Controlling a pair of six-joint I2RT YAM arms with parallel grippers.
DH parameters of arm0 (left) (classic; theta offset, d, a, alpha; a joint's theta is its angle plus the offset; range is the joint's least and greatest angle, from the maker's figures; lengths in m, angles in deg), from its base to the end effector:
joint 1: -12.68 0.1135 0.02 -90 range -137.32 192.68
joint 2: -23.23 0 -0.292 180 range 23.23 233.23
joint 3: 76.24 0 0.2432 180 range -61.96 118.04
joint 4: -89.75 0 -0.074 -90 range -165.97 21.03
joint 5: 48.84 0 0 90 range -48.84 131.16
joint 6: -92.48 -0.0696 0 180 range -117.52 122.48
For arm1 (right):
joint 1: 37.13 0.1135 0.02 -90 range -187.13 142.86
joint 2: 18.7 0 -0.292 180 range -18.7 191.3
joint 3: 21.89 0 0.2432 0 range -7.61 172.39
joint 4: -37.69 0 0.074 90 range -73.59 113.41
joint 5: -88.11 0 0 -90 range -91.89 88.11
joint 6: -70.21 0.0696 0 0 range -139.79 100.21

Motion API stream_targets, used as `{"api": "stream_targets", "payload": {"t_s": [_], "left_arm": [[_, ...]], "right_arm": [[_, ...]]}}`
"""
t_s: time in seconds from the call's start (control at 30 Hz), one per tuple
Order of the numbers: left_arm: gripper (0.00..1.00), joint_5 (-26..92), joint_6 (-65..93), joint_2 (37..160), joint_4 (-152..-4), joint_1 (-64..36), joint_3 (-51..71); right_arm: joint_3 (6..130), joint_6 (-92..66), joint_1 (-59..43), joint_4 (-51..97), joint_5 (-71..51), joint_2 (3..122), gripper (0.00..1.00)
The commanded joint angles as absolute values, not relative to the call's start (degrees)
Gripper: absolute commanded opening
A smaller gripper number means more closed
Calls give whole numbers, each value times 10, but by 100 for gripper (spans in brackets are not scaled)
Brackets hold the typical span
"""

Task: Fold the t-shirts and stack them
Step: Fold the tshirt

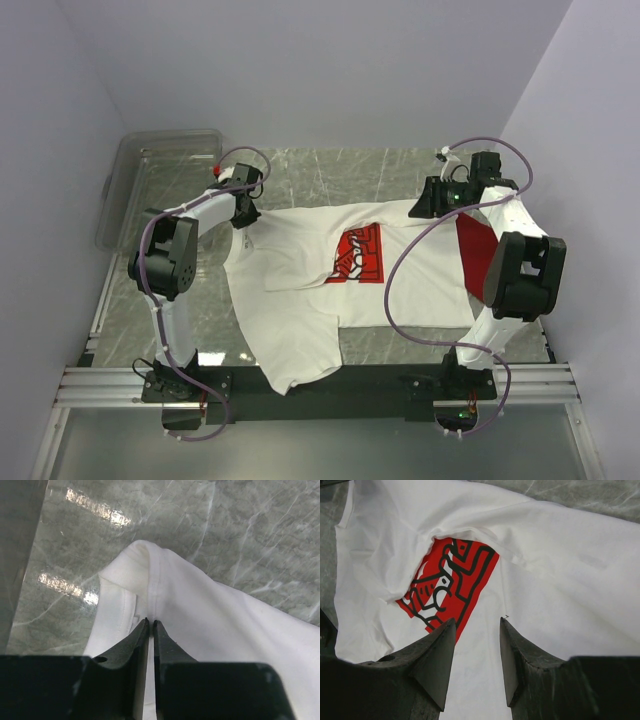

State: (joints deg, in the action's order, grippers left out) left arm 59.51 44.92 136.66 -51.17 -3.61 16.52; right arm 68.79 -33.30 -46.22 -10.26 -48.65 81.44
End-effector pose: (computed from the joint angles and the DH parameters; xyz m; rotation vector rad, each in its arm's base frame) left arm 0.4229 -0.1008 0.1746 -0.6799 2.4392 0.0208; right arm 0.3801 -0.0095 0.2584 -0.3804 2.2945 0.8461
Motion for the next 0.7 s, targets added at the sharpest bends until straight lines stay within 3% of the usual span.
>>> {"api": "stream_targets", "payload": {"t_s": [0.0, 0.4, 0.67], "left_arm": [[13, 606, 421, 1358, -509, -30, 192], [4, 551, 360, 1378, -514, 6, 246], [3, 529, 339, 1418, -487, 22, 306]], "right_arm": [[691, -337, -467, -94, -500, 796, 47], [692, -338, -470, -94, -495, 798, 47], [692, -339, -470, -93, -484, 798, 47]]}}
